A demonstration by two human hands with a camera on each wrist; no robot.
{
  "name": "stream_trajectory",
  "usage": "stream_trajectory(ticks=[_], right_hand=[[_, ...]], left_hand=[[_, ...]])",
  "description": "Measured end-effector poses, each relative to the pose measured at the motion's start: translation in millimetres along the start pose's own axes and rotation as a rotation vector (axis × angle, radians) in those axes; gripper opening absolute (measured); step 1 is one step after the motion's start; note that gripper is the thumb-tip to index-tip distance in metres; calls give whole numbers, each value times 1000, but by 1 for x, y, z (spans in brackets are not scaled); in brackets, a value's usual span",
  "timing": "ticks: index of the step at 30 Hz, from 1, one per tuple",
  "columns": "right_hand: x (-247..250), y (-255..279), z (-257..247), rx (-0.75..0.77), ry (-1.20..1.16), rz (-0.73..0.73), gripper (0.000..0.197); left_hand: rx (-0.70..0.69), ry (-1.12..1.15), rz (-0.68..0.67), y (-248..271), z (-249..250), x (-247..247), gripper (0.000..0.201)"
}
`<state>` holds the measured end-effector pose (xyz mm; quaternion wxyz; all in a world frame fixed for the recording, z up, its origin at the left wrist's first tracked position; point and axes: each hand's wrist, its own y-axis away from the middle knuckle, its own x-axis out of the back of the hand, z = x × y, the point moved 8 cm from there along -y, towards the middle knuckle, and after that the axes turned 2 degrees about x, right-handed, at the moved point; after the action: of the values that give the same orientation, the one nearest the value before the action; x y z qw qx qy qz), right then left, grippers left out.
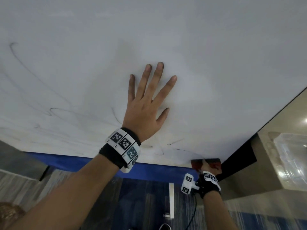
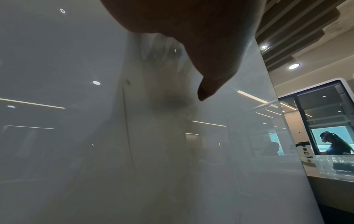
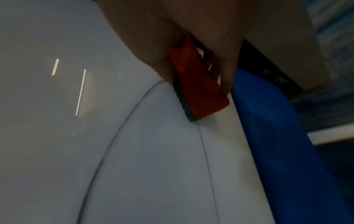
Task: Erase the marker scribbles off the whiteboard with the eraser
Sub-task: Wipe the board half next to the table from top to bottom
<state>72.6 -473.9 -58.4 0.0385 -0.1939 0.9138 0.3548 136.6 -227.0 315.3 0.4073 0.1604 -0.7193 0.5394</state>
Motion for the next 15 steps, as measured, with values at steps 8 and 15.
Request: stream_trajectory(ticks=[8,15], right_hand=[[-33,33,15,-79,91,-160,52],[-4,-4,28,-340,219,-99,10]], left_hand=[[18,14,39,-2,2,-7,78],[8,5,61,-1,-1,-14,76]])
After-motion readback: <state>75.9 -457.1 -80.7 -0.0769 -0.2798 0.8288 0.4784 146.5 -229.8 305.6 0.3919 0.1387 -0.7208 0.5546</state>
